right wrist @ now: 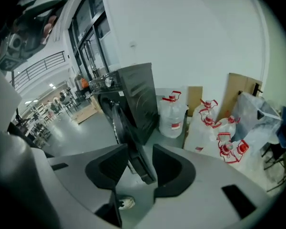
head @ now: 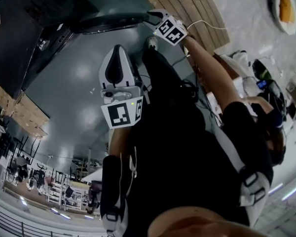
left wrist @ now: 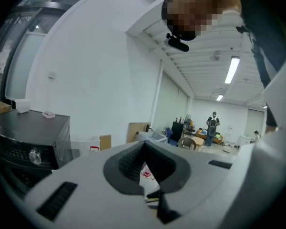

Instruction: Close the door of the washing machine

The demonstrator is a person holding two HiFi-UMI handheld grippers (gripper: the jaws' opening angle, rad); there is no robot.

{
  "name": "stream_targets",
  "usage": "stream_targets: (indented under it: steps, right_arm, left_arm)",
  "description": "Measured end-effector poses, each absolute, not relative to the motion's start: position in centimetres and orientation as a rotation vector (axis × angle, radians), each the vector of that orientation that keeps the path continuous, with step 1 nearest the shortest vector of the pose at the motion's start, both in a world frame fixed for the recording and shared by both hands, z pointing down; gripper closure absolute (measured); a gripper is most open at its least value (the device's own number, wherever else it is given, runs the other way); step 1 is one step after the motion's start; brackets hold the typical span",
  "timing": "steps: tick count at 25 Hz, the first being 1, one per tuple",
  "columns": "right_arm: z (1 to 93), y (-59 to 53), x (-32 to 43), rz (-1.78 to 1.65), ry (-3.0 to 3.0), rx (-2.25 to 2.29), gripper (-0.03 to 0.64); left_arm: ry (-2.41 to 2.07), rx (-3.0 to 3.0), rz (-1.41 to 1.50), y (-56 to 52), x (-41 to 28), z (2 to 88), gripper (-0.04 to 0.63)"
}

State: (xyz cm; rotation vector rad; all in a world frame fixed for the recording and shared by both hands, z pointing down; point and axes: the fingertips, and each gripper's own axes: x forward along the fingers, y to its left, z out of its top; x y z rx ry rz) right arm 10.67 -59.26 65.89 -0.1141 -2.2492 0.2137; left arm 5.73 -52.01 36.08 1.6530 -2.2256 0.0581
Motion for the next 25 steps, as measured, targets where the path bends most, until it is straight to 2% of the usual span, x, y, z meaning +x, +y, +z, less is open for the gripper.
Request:
stream_targets:
  steps: [15,20,25]
  right_arm:
    - [76.7,-57.9,10.3,0.011,-2.119,-0.249,0.482]
    - [78.0,-57.2,10.1,0.004,-2.117,-0.257,0.535]
    - [78.1,-57.1,10.1,-0.068,-2.131,-0.241,0.546]
  left_arm:
    - [-2.251,1.503,0.046,-49.4,5.7,41.9,0.591]
    - [-2.259,1.499,0.039,-48.2,6.0,41.9,0.591]
    - [-2.291,1.467,0.008,-46.4,5.7,41.5,0.591]
